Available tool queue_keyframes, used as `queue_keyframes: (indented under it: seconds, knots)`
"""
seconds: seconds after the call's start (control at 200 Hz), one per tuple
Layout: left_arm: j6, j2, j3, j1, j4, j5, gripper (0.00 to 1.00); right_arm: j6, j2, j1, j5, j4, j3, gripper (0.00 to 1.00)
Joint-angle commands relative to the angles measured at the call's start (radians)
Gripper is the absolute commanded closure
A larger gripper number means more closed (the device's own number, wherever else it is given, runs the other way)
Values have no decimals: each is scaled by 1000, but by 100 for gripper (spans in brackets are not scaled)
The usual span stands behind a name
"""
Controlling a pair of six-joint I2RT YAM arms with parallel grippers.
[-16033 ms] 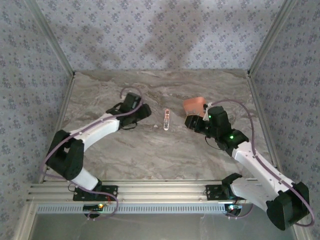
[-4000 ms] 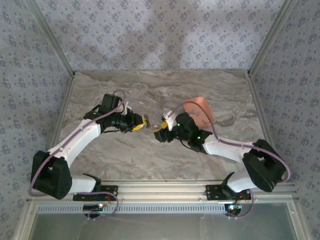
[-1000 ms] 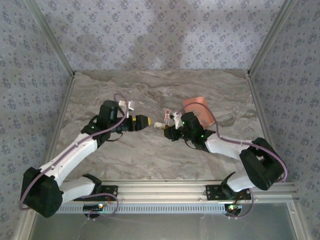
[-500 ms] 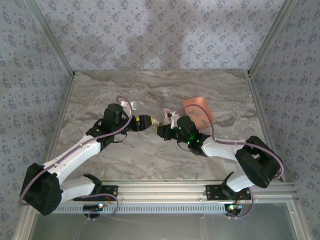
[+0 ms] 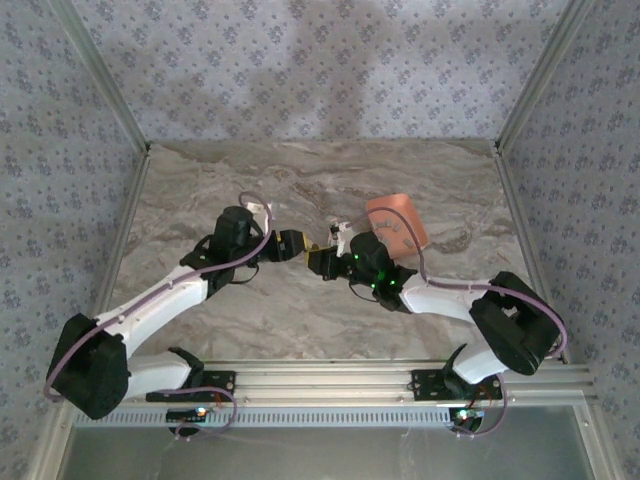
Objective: Load the staples into the stapler
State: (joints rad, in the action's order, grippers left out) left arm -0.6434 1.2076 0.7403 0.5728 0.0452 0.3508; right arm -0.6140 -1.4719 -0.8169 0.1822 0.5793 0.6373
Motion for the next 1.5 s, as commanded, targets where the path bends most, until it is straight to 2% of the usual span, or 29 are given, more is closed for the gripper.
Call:
queue_keyframes:
  seconds: [0.0,0.2,0.58,0.67,0.73,0.76,0.815,0.91,1.169,1.494]
  knots:
    - [10,13,39,12,33,-6,47,-6,-2,-10,-9,25,32,87]
    - [5,38,54,22,31,0,60,1,-2,-10,-12,20,38,88]
    - [10,48,80,24,-10,-22,72,14,0,-14,-3,13,37,87]
    - [40,57,116,24,-80,-41,74,12,6,-11,-18,12,26,76]
    - [69,69,155,23,-158,-68,75,0,24,-3,-55,-13,13,55]
    - [87,78,177,24,-198,-78,76,-4,34,2,-70,-33,9,49]
    - [126,102,229,23,-279,-90,76,-1,62,17,-92,-79,-1,39]
    - [179,177,350,23,-444,-117,76,8,124,52,-119,-154,-25,35]
    - [262,518,755,24,-879,-173,78,27,306,208,-66,-346,-103,35]
    - [355,882,1166,23,-1154,-236,74,82,491,299,-90,-502,-176,36]
